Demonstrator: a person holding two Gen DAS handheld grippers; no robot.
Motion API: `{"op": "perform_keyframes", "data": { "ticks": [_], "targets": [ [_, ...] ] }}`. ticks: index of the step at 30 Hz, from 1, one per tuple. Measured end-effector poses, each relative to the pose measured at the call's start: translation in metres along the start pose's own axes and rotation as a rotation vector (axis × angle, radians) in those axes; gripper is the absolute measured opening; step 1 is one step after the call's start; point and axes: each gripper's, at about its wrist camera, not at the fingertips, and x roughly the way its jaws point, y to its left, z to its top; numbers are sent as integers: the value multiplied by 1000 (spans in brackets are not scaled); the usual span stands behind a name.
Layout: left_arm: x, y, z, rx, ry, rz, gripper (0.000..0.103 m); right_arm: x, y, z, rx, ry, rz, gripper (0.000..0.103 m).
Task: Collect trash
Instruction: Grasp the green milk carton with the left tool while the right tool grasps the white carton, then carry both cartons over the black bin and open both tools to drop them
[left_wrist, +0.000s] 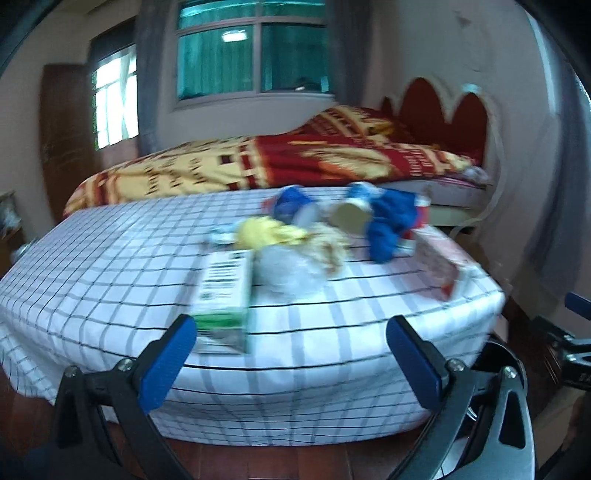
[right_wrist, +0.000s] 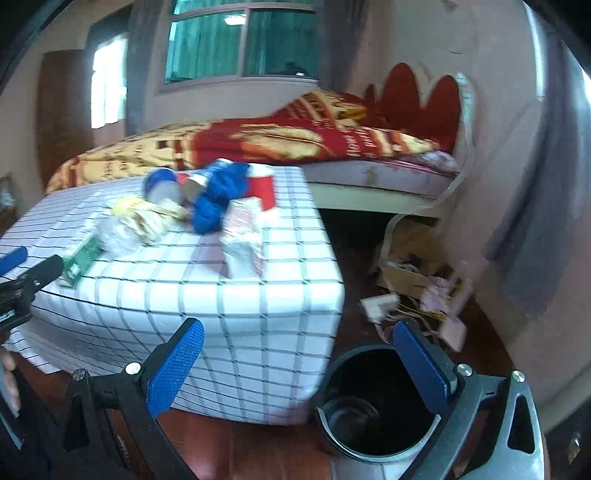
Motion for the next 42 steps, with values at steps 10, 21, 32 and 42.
{"op": "perform_keyframes", "data": {
  "ticks": [10,21,32,42],
  "targets": [
    [56,47,8,-115,41,78,103,83,24,38,-22,34,39,102],
    [103,49,8,-96,122,65,82,130,21,51,-18,107,65,61],
    [79,54,6,-126,58,13,55,108,15,47,7,72,129,36],
    [36,-3,24,-36,-17,-141,55,53,-17,44,2,0,78,36]
  ]
}}
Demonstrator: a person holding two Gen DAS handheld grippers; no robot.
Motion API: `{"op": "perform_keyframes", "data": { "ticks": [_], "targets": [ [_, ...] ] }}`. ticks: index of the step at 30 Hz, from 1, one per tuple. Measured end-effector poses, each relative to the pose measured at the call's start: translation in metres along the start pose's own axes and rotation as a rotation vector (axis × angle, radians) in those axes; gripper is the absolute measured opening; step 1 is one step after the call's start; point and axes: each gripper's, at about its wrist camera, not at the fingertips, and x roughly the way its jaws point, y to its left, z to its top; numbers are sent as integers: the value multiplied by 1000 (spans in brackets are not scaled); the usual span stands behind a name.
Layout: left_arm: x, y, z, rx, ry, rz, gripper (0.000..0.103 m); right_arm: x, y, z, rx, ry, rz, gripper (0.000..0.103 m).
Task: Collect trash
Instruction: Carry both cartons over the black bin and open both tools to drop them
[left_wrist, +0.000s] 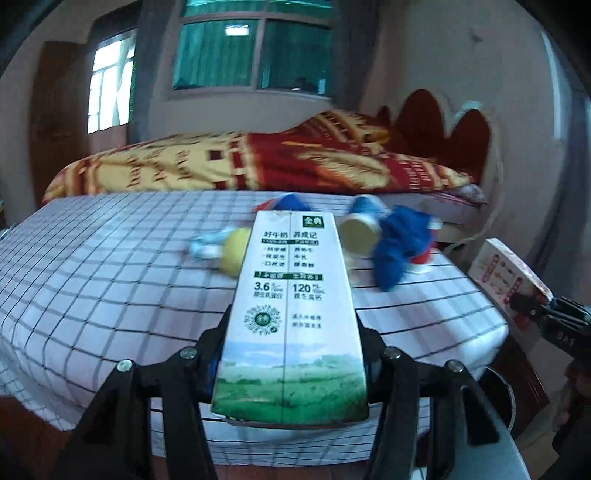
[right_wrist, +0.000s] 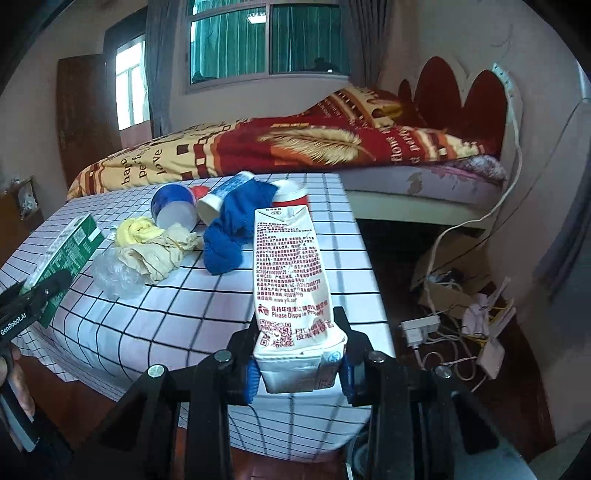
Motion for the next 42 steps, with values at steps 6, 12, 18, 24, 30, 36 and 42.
{"op": "perform_keyframes", "data": {
  "ticks": [6,12,18,24,30,36,42],
  "targets": [
    [-8,-59,-6,93,5,-144,55,-29,-43,-20,42,-2,-67,36],
    [-6,-117,-20,186,48,-274,55,-47,-98,-55,134,37,-143,36],
    [0,-175,-43,263,110,-393,55,-57,-131,-86,173,77,-181,36],
    [8,-229,-74,322,195,-479,55,-60,-158,-115,201,124,-199,36],
    [25,-260,-104,343,302,-522,55,-48,-178,-139,208,175,-199,36],
    [49,-268,-125,339,399,-541,55,-24,-190,-157,193,235,-165,36],
    [73,-263,-137,269,462,-535,89,15,-196,-180,153,316,-185,74]
  ]
}}
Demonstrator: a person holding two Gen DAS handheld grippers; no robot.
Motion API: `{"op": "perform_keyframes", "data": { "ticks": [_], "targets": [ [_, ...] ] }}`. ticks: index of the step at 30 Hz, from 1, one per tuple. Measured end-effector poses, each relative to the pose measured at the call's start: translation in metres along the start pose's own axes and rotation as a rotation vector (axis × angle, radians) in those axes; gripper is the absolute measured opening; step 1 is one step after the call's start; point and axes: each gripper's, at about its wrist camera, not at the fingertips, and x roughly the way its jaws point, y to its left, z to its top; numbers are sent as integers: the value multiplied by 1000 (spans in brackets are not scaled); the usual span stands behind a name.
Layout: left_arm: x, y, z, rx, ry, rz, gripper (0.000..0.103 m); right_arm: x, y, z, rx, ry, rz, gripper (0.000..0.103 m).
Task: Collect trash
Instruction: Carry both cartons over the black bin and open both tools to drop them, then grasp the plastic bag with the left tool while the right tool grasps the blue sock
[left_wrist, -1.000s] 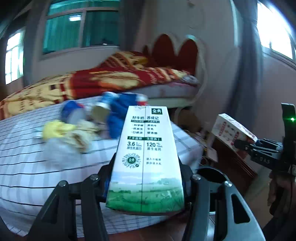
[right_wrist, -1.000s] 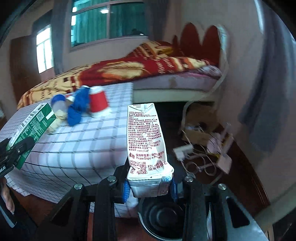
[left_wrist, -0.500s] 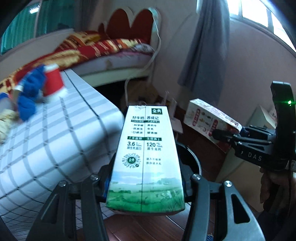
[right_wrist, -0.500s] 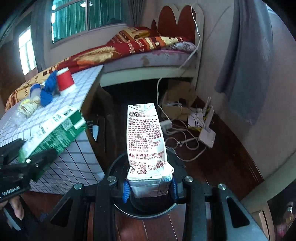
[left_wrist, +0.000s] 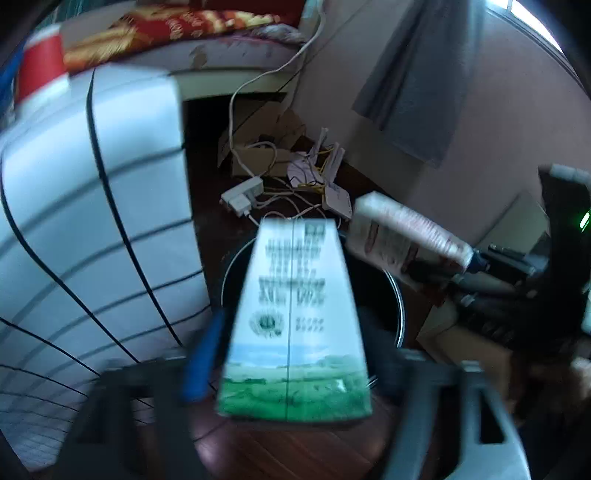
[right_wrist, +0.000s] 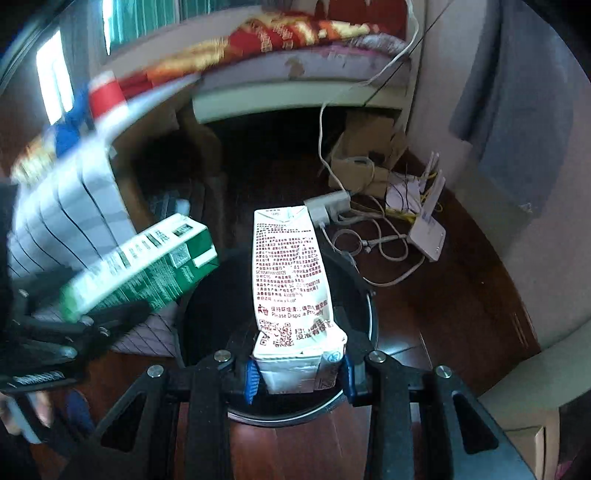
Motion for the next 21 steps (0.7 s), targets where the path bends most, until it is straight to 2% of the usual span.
{"op": "perform_keyframes", "data": {
  "ticks": [1,2,5,10,21],
  "targets": [
    [0,3,-1,-13,-5,11,91,10,-2,-5,-5,33,4,91],
    [-1,5,-3,-22,-2,19,91,17,-4,-9,-4,53,-11,99],
    [-9,12,-9,-30,-19,52,91,22,-12,-17,22,86,-38,99],
    [-22,19,-13,-32,-55,136,96,11,-14,-12,49,71,-71,100],
    [-39,37,2,-25,-105,201,98,-10,7,3,44,34,-40,102]
  ]
}}
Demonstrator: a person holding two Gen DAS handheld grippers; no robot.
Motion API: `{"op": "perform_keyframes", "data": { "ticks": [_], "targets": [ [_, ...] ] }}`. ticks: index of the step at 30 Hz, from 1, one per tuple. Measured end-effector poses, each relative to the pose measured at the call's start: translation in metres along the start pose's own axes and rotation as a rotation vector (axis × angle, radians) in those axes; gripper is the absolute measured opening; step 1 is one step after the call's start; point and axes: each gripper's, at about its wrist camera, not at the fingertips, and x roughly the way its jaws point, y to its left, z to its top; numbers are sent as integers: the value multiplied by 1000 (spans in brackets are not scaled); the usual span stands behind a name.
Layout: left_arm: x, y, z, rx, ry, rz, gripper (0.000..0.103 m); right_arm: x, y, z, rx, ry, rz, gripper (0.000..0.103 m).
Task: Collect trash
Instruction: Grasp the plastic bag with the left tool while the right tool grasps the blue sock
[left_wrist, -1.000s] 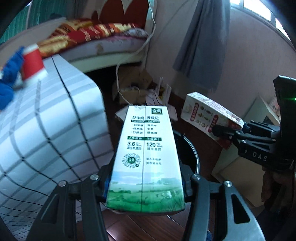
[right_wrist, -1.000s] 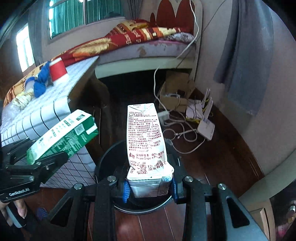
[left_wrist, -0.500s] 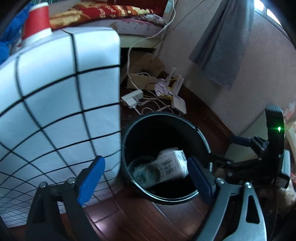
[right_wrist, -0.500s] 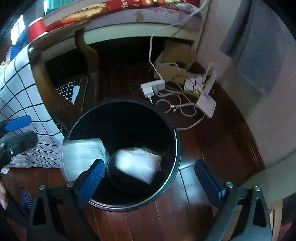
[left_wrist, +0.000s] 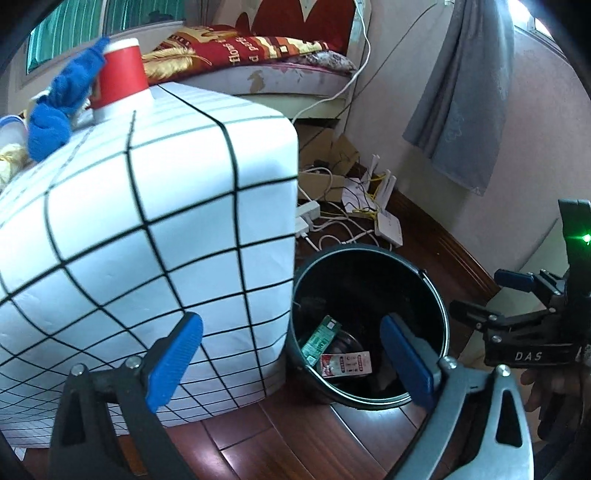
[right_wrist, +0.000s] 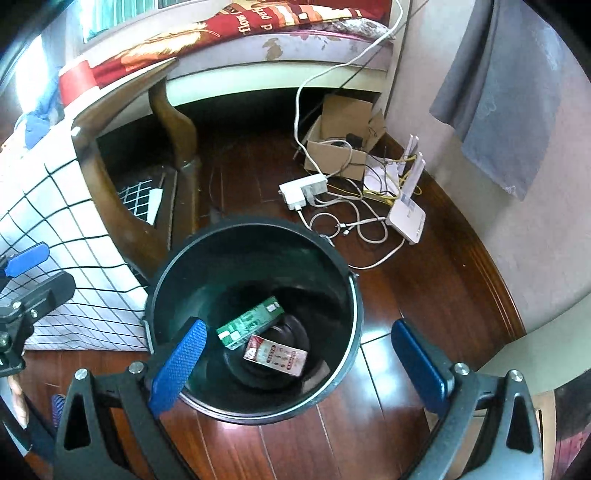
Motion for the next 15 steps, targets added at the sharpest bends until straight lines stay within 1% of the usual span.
{"op": "perform_keyframes", "data": {
  "ticks": [8,15],
  "targets": [
    [-19,12,7,-5,-33,50,100,-22,27,16,-30,-56,44,102],
    [-45,23,19,-31,-105,95,100,-42,50,36,-52,-115,79,103]
  ]
}}
